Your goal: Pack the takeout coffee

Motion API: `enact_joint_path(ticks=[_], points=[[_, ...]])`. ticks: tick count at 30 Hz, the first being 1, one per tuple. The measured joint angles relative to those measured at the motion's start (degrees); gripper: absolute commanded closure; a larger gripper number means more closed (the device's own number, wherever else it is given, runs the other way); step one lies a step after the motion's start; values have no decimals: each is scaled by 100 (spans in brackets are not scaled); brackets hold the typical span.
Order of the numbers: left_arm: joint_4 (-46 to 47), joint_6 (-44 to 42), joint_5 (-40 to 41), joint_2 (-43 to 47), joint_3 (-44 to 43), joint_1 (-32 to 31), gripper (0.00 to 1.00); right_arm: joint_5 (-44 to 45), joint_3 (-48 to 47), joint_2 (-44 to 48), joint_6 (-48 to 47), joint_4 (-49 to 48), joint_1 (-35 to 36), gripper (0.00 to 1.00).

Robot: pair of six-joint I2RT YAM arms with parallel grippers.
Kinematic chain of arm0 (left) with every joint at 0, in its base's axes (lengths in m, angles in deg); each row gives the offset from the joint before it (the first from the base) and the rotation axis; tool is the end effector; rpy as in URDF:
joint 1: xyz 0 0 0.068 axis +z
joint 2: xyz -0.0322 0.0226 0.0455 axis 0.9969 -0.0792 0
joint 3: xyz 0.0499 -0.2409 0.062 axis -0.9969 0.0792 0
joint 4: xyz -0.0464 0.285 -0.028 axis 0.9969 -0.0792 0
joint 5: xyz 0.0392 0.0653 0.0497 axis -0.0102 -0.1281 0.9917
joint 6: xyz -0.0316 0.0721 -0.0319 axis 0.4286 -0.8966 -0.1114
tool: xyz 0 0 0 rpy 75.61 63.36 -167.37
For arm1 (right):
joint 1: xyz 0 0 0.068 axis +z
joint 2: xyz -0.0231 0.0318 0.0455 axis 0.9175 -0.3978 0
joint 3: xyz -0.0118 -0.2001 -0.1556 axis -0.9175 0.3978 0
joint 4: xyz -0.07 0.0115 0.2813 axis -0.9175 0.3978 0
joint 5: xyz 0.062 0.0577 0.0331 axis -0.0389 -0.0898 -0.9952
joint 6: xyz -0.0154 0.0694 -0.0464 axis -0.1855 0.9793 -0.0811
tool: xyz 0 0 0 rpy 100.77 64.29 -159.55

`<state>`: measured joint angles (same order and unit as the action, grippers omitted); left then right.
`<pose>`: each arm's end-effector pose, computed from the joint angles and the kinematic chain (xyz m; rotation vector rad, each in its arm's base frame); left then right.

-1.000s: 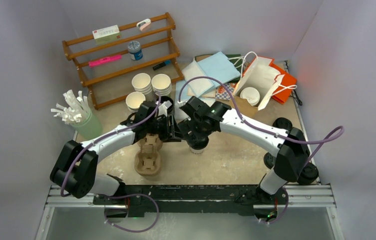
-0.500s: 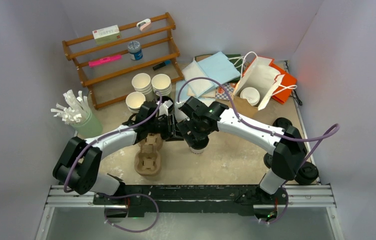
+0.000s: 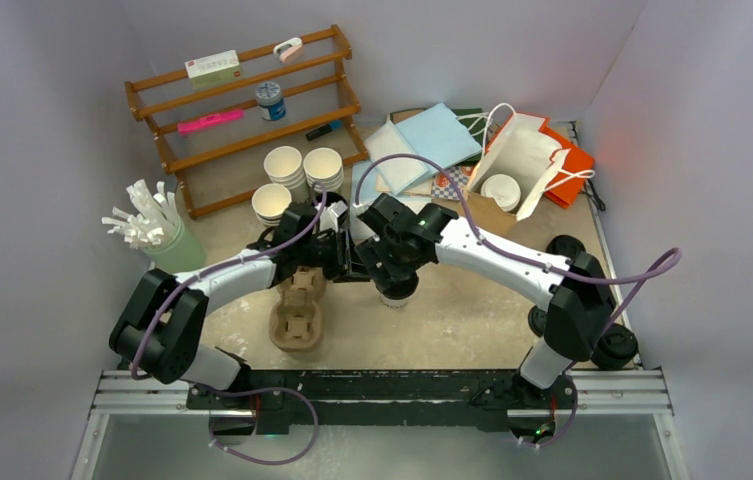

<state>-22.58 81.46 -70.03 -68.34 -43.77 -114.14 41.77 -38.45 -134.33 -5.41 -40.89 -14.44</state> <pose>0.2704 -0.2028 0.1300 -0.0828 2.5442 -1.4599 0.2502 0.3051 0.2164 -0.7555 2.5232 0.2439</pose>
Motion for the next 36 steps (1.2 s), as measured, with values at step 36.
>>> enact_joint_path(ticks=[36], points=[[-826,-846,-35,-490,-732,-79,73,549,514,175,603,-407,173,17]])
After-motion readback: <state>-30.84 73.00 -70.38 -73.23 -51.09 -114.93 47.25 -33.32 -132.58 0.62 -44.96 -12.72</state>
